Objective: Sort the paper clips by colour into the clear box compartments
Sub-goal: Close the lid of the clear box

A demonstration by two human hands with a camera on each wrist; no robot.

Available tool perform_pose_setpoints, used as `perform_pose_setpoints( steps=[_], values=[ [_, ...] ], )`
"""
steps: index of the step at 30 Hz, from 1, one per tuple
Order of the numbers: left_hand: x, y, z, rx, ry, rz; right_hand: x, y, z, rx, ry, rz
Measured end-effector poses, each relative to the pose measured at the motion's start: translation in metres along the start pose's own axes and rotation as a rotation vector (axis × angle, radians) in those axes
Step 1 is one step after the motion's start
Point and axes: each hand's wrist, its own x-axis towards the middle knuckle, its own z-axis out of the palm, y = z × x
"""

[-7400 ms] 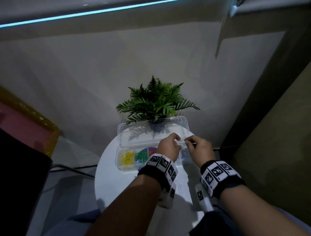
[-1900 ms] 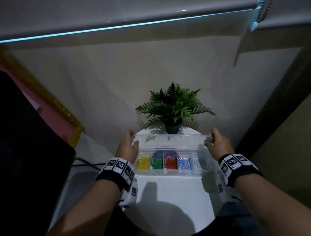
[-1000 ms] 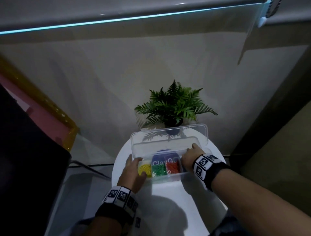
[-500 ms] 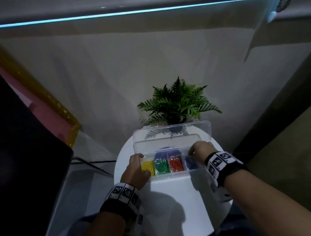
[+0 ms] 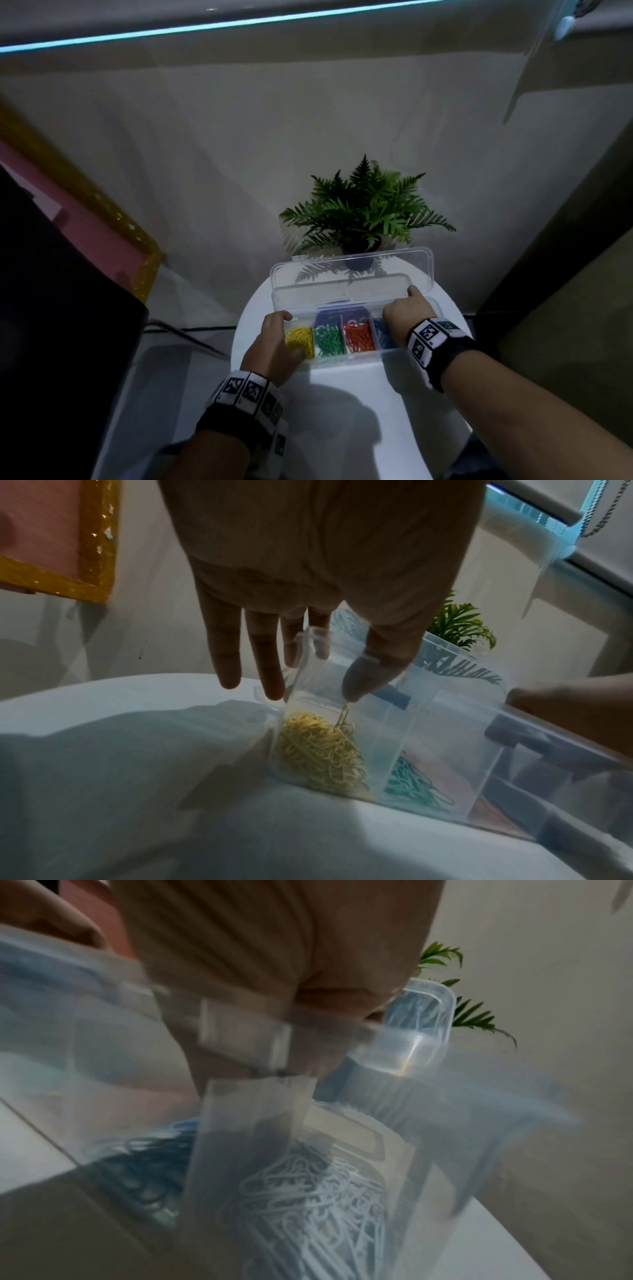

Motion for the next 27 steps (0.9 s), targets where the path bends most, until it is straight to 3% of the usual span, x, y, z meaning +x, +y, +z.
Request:
perform_pose_setpoints(
  steps=[5,10,12,19,24,27],
  values=[
    [0.002,0.000,-0.001,0.010,-0.006,0.005,-0.006,0.008,0.006,0.184,0.055,0.013],
    [0.004,0.002,-0.002,0.020,-0.015,-0.028,-0.017,0.023,0.014,0.821,0.161,0.095],
    [0.003,0.003,-0.003,0.032,-0.015,-0.045,-0.021,0.024,0.015,0.944,0.189,0.105],
    [0.001,0.009,-0.004,0.080,0.006,-0.054,-0.035,0.043,0.021,1.125,0.292,0.208],
    [0.000,0.014,-0.010,0.102,0.008,-0.055,-0.046,0.061,0.028,1.082,0.295,0.293],
    [-0.001,0.022,-0.017,0.052,0.148,-0.038,-0.052,0.062,0.027,1.066,0.407,0.355]
  ],
)
